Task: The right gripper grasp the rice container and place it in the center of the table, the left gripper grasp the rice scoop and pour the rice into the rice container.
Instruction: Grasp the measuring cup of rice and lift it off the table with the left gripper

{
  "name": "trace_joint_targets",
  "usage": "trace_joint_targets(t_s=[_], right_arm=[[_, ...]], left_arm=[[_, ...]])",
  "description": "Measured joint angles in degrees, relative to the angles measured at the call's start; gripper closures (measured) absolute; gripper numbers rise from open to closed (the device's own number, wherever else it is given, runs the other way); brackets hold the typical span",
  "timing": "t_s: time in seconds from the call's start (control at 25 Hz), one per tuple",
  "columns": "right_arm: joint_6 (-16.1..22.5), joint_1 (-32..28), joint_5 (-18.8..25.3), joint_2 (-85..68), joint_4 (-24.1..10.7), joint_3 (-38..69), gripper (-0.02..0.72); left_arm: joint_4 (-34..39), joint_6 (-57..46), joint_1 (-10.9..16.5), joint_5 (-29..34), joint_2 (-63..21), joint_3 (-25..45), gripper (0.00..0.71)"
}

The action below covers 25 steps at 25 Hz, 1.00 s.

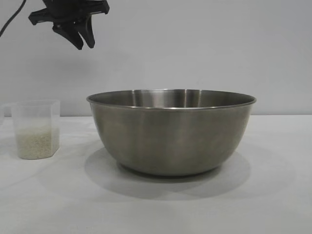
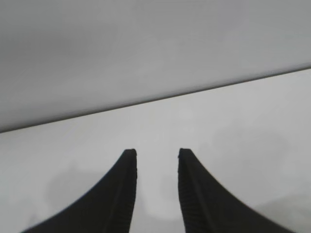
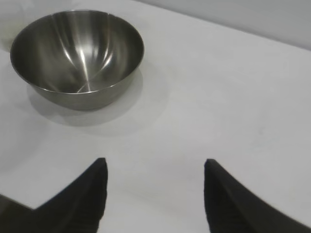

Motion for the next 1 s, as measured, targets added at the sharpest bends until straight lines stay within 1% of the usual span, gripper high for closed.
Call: trace_joint_targets(t_s=[0.12,0.4,0.48,0.52,0.64,0.88,1.0], right_arm=[[0.4,0.0,1.3,-1.8,-0.2,0.3,0.297],[0.7,0.0,1.3,-1.9,-0.3,0.6,0.297],[0.7,0.0,1.3,-1.9,-0.3,0.6,0.297],[0.7,0.0,1.3,-1.9,-0.3,0.6,0.297],[0.7,0.0,1.3,-1.9,-0.3,0.6,0.297],[0.7,0.0,1.3,-1.9,-0.3,0.6,0.297],[0.8,0.0,1.3,-1.9,-0.3,0.6,0.297]], left_arm=[[0.5,0.0,0.0,0.1,-0.6,0.0,0.529],[3.1,0.1,0.0,2.3,-3.1,0.0,0.529],[3.1,0.1,0.0,1.1,-5.1,1.7,0.529],[3.1,0.1,0.0,-0.4,-6.7,3.8,0.529],[3.1,0.1,0.0,-10.0,-13.8,14.6,0.529],[3.1,0.4,0.0,-40.2,-30.3,46.0,0.529],[3.0,0.7,0.0,-51.2,-35.8,58.3,0.529]])
